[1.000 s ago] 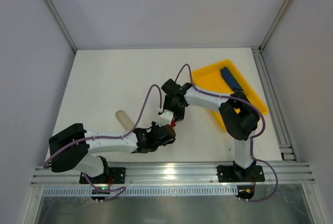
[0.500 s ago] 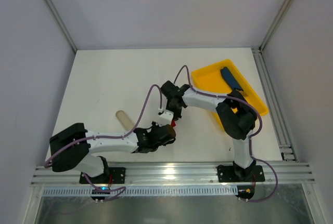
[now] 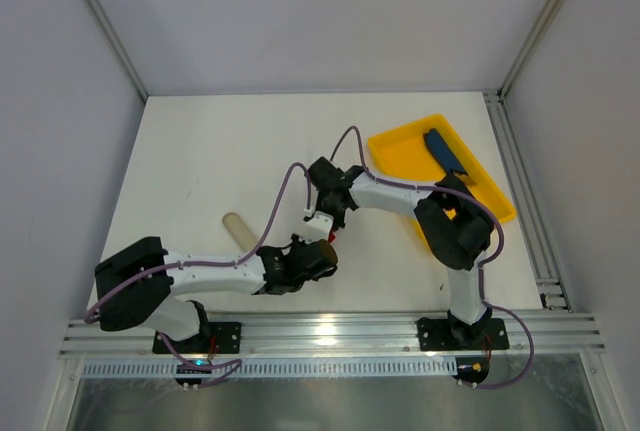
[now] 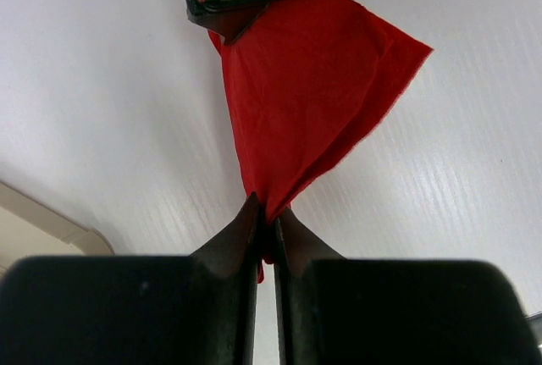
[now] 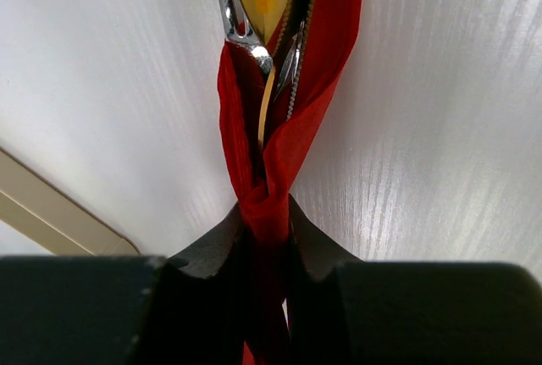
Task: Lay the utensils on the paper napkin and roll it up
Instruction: Pick up the utensils from the center of the board.
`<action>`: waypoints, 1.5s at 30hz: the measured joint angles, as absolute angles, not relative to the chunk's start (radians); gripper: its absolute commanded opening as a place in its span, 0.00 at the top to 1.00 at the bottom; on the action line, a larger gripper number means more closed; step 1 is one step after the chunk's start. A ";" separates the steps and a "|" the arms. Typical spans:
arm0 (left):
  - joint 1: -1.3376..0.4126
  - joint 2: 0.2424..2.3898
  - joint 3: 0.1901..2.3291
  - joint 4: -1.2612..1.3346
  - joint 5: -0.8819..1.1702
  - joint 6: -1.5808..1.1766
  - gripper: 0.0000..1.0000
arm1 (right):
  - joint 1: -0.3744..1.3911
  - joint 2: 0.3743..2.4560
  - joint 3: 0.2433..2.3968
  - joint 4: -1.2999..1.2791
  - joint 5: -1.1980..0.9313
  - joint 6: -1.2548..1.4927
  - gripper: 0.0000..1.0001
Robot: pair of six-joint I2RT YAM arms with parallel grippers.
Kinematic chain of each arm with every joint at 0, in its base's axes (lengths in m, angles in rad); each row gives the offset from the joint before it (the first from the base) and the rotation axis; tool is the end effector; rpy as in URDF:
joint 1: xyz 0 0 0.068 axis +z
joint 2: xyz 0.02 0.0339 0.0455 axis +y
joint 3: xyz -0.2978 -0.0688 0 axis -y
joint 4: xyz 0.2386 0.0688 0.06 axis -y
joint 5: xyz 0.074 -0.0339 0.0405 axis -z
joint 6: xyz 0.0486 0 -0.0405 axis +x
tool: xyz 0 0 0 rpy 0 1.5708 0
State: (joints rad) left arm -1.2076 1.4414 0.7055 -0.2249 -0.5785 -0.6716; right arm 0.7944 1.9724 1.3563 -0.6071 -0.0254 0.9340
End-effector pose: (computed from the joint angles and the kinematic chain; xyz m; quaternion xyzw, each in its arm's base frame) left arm 0.1188 -0.2377 0.1991 0.1595 0.9043 -0.0718 0.3895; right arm 0.2847 0.2916 0.1834 0.0665 0.9826 0.1396 0.1027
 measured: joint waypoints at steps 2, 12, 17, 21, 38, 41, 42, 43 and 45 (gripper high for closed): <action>-1.206 1.434 0.706 -0.234 -0.580 -0.670 0.70 | 0.795 1.967 1.343 -0.583 -0.032 0.922 0.96; -1.206 1.230 0.706 -0.267 -0.586 -0.678 0.38 | 0.796 1.911 1.236 -0.411 -0.059 0.831 0.96; -1.206 1.124 0.724 -0.350 -0.583 -0.689 0.31 | 0.788 1.871 1.181 -0.343 -0.091 0.770 0.96; -1.206 1.050 0.737 -0.394 -0.553 -0.704 0.28 | 0.756 1.795 1.093 -0.258 -0.155 0.715 0.96; -1.129 0.929 0.614 -0.085 -0.146 -0.732 0.31 | 0.583 1.249 0.828 0.049 -0.658 0.531 0.96; -1.129 0.924 0.603 -0.014 -0.110 -0.727 0.32 | 0.583 1.196 0.822 0.071 -0.724 0.530 0.96; -1.129 0.919 0.598 0.008 -0.098 -0.725 0.33 | 0.583 1.184 0.820 0.076 -0.741 0.529 0.96; -1.129 0.910 0.591 0.026 -0.085 -0.724 0.33 | 0.583 1.176 0.818 0.079 -0.752 0.530 0.96; -1.129 0.888 0.575 0.069 -0.066 -0.722 0.33 | 0.583 1.164 0.805 0.099 -0.780 0.533 0.96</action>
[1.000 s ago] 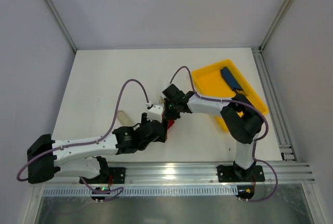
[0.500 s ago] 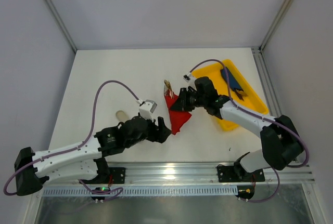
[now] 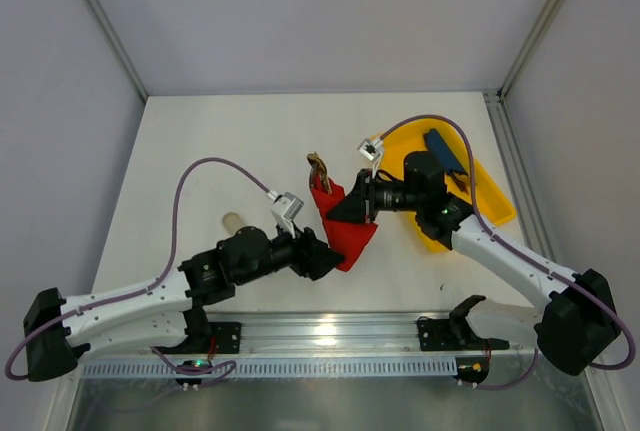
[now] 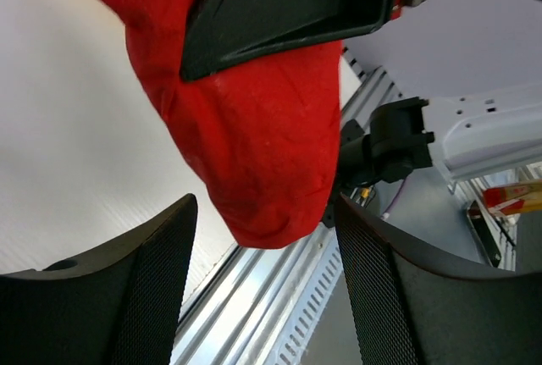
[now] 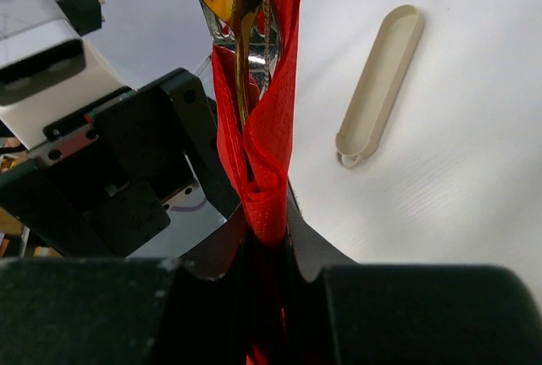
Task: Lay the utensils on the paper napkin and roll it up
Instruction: Pick up the utensils from the center of the board.
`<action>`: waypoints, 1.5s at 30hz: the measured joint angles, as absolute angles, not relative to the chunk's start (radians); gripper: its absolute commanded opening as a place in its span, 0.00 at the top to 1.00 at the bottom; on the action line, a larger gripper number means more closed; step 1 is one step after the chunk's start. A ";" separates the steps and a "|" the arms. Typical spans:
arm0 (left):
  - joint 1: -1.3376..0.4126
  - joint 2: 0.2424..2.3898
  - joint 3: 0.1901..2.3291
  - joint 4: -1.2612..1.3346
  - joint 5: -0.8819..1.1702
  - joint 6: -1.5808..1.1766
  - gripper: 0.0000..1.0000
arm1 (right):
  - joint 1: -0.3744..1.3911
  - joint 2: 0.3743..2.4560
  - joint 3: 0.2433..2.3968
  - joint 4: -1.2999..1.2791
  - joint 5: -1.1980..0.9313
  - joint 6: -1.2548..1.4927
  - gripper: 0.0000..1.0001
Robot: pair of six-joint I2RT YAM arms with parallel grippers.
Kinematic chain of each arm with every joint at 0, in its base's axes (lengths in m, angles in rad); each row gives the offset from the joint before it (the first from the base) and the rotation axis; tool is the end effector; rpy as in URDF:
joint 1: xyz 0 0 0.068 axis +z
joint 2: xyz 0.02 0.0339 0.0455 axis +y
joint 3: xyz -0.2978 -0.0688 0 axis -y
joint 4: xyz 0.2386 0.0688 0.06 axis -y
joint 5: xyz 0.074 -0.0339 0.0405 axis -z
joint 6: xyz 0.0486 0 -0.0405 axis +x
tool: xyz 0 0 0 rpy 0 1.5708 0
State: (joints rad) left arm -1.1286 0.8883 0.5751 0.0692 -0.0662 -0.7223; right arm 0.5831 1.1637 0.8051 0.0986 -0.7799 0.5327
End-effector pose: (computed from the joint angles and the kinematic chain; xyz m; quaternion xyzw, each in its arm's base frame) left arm 0.0870 -0.1762 0.2986 0.1389 0.7754 -0.4760 0.3910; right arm 0.1911 0.1670 0.3315 -0.2501 0.7272 0.5541 0.3187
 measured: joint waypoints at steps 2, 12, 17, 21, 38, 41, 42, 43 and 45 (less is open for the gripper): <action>-1.128 0.864 0.559 0.112 -0.050 -0.722 0.35 | 0.583 1.157 0.785 0.121 -0.804 0.550 0.96; -1.125 0.825 0.489 0.268 -0.029 -0.722 0.41 | 0.582 1.147 0.738 0.241 -0.869 0.680 0.96; -1.125 0.844 0.489 0.317 -0.024 -0.724 0.42 | 0.580 1.132 0.738 0.281 -0.885 0.714 0.96; -1.125 0.845 0.489 0.323 -0.022 -0.725 0.41 | 0.580 1.125 0.738 0.277 -0.886 0.713 0.96; -1.126 0.839 0.501 0.283 -0.023 -0.723 0.39 | 0.580 1.061 0.738 0.230 -0.894 0.707 0.96; -1.126 0.849 0.501 0.313 -0.009 -0.725 0.37 | 0.580 1.053 0.738 0.230 -0.899 0.710 0.96; -1.126 0.850 0.501 0.323 -0.003 -0.725 0.37 | 0.580 1.051 0.738 0.231 -0.902 0.711 0.96; -1.126 0.853 0.501 0.337 0.005 -0.725 0.36 | 0.580 1.049 0.738 0.231 -0.904 0.714 0.96; -1.126 0.855 0.501 0.371 0.020 -0.727 0.36 | 0.580 1.048 0.738 0.233 -0.908 0.718 0.96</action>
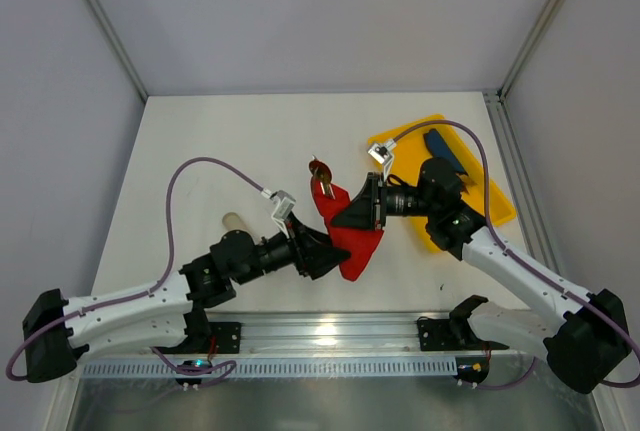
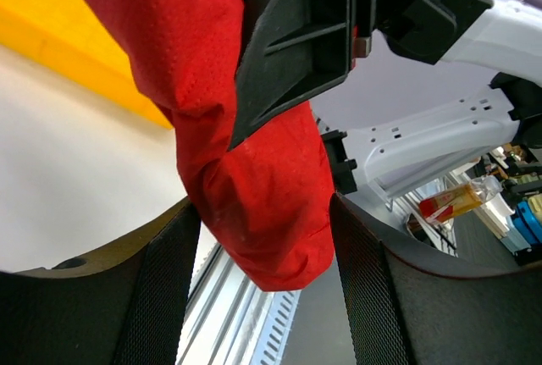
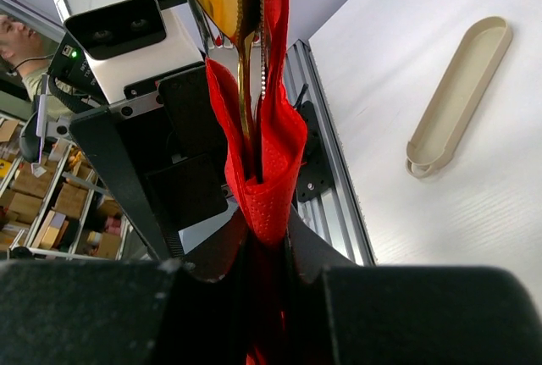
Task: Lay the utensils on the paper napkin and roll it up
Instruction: Pick up the utensils from the center of the board.
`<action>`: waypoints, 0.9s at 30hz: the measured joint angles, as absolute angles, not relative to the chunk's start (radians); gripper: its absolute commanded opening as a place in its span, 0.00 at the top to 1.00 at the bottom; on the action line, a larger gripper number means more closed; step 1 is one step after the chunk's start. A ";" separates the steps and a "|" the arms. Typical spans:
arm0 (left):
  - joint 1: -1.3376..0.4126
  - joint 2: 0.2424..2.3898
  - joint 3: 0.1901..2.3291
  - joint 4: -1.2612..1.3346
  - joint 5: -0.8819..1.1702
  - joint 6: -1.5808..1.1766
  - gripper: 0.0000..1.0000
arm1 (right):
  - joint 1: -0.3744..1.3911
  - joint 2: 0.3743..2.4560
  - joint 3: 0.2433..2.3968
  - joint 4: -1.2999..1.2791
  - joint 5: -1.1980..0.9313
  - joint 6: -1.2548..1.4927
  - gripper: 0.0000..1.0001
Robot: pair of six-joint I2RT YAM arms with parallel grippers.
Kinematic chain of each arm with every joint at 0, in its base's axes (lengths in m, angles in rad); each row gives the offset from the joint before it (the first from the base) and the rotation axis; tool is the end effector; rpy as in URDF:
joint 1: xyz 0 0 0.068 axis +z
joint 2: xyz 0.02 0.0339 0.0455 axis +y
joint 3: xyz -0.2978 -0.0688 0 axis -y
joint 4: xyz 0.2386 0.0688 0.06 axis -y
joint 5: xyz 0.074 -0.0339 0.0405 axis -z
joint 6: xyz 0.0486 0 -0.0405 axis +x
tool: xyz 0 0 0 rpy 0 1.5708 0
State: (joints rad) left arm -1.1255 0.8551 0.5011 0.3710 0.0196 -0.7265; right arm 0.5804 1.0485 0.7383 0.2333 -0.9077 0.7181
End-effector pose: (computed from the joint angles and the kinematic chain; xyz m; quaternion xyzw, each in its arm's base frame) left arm 0.0817 -0.1735 0.3139 0.1458 0.6857 -0.5740 0.4231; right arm 0.1634 0.1530 0.3479 -0.2518 0.6784 0.6254 0.2919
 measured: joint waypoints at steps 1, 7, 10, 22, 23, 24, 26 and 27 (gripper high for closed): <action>-1.126 0.857 0.501 0.386 0.025 -0.727 0.36 | 0.580 1.048 0.738 0.237 -0.910 0.723 0.96; -1.126 0.895 0.501 0.444 0.055 -0.731 0.36 | 0.583 1.048 0.738 0.266 -0.919 0.750 0.96; -1.126 0.908 0.501 0.462 0.062 -0.734 0.37 | 0.587 1.048 0.738 0.278 -0.921 0.765 0.96; -1.126 0.923 0.501 0.525 0.066 -0.753 0.46 | 0.595 1.048 0.741 0.310 -0.931 0.794 0.96; -1.126 0.926 0.501 0.527 0.067 -0.753 0.46 | 0.597 1.048 0.743 0.311 -0.931 0.795 0.96; -1.126 0.928 0.501 0.529 0.068 -0.753 0.48 | 0.598 1.048 0.744 0.314 -0.932 0.797 0.96; -1.126 0.931 0.501 0.530 0.068 -0.753 0.51 | 0.601 1.048 0.745 0.316 -0.932 0.797 0.96; -1.126 0.932 0.501 0.532 0.068 -0.754 0.53 | 0.603 1.048 0.746 0.316 -0.932 0.798 0.96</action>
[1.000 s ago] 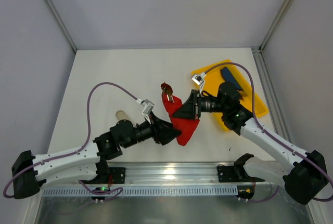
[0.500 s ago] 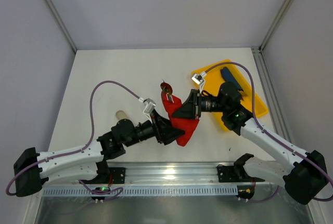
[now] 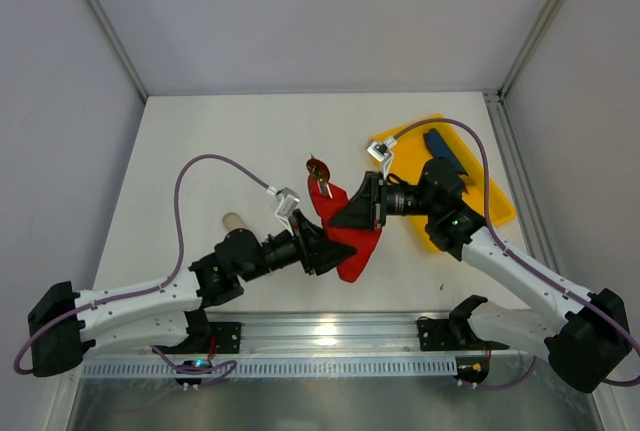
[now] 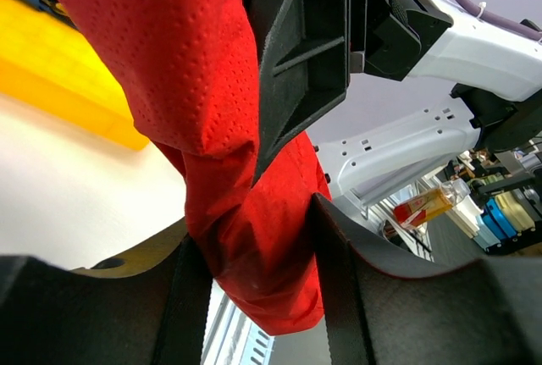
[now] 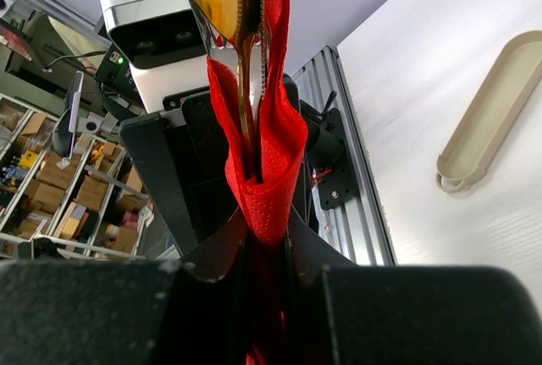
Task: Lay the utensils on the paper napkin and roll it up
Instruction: Pick up the utensils from the center of the board.
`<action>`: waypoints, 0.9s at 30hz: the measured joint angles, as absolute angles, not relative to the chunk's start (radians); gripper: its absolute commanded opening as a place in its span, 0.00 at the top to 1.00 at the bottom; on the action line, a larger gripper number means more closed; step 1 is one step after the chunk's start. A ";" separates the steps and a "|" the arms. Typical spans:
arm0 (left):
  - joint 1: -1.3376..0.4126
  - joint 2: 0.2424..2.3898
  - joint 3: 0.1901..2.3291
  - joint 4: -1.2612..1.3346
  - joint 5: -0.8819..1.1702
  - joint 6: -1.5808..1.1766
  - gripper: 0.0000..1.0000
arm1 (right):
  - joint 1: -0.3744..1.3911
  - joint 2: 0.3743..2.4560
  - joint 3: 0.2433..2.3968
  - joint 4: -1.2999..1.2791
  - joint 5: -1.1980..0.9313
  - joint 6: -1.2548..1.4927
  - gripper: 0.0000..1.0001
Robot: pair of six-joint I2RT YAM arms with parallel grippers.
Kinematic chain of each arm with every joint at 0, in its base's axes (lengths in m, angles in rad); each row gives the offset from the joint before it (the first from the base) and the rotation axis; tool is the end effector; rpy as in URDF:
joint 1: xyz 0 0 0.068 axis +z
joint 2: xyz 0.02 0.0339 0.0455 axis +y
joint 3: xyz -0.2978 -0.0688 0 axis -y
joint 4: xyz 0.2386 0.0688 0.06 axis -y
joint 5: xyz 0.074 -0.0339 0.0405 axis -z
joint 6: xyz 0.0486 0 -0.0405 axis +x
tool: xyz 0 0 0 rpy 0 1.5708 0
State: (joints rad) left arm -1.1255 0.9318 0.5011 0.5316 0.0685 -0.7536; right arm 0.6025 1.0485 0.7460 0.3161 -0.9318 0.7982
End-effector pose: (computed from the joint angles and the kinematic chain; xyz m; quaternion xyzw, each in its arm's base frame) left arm 0.0858 -0.1875 0.3198 0.1489 0.6539 -0.6121 0.4190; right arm 0.1592 0.1568 0.3592 -0.2570 0.6557 0.6511 0.2830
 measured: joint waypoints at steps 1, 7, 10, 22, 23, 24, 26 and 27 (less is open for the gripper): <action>-1.126 0.932 0.501 0.532 0.068 -0.755 0.53 | 0.604 1.048 0.748 0.316 -0.932 0.798 0.96; -1.126 0.932 0.501 0.543 0.067 -0.759 0.54 | 0.611 1.048 0.750 0.321 -0.931 0.800 0.96; -1.126 0.932 0.501 0.547 0.064 -0.764 0.59 | 0.613 1.048 0.751 0.322 -0.931 0.801 0.96; -1.125 0.931 0.501 0.575 0.049 -0.802 0.96 | 0.622 1.045 0.779 0.330 -0.946 0.789 0.96; -1.125 0.931 0.501 0.576 0.049 -0.802 0.97 | 0.622 1.045 0.780 0.329 -0.946 0.789 0.96; -1.125 0.931 0.501 0.577 0.049 -0.803 0.99 | 0.622 1.045 0.780 0.329 -0.946 0.788 0.96; -1.125 0.931 0.501 0.577 0.049 -0.804 1.00 | 0.623 1.045 0.781 0.328 -0.946 0.787 0.96; -1.125 0.930 0.501 0.577 0.049 -0.804 1.00 | 0.624 1.045 0.782 0.328 -0.946 0.785 0.96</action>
State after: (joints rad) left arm -1.1252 0.9298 0.5011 0.5774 0.0494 -0.8040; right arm 0.6235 1.0447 0.7822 0.3279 -0.9459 0.7849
